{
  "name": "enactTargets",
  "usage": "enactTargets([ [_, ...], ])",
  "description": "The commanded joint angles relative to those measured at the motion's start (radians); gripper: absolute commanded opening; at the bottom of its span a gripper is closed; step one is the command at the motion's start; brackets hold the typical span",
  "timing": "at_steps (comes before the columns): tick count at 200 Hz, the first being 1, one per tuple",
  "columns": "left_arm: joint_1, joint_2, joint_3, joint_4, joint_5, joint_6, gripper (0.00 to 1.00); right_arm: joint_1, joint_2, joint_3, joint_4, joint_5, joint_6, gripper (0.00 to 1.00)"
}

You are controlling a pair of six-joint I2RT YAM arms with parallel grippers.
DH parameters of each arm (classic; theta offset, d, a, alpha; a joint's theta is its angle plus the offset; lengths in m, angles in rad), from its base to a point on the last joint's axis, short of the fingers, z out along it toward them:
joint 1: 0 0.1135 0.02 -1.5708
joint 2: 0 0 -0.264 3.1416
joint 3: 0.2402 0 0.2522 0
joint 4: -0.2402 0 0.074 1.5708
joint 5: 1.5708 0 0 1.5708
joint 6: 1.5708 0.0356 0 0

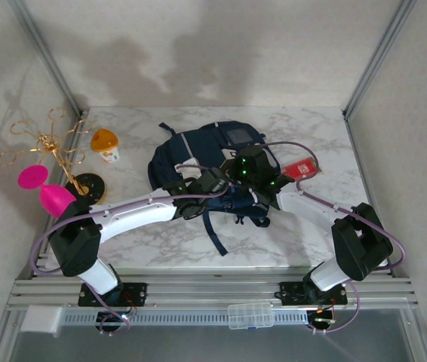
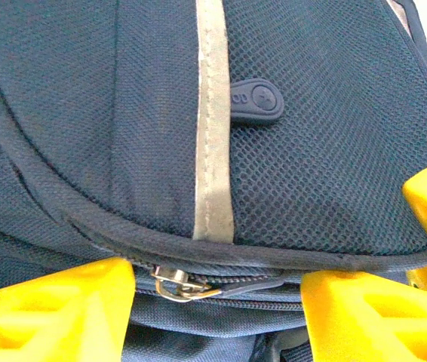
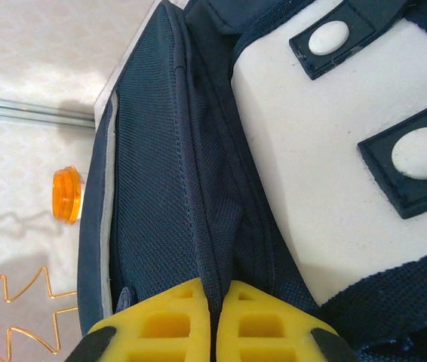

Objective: Pack the student bag
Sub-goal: Unzip the student bag at the center of the table.

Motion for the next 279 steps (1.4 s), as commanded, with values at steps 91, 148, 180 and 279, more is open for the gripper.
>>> enactTargets([
  [91, 0.057, -0.274, -0.151, -0.083, 0.090, 0.225, 0.48, -0.016, -0.031, 0.074, 0.069, -0.059, -0.045, 0.00],
  [148, 0.051, -0.142, -0.015, -0.069, 0.126, 0.200, 0.42, -0.013, -0.017, 0.080, 0.068, -0.053, -0.044, 0.00],
  [180, 0.058, -0.101, 0.005, -0.024, 0.106, 0.148, 0.41, -0.008, -0.013, 0.076, 0.069, -0.047, -0.041, 0.00],
  [279, 0.100, -0.006, -0.020, 0.161, 0.025, -0.007, 0.23, 0.015, -0.008, 0.065, 0.084, -0.040, -0.030, 0.00],
])
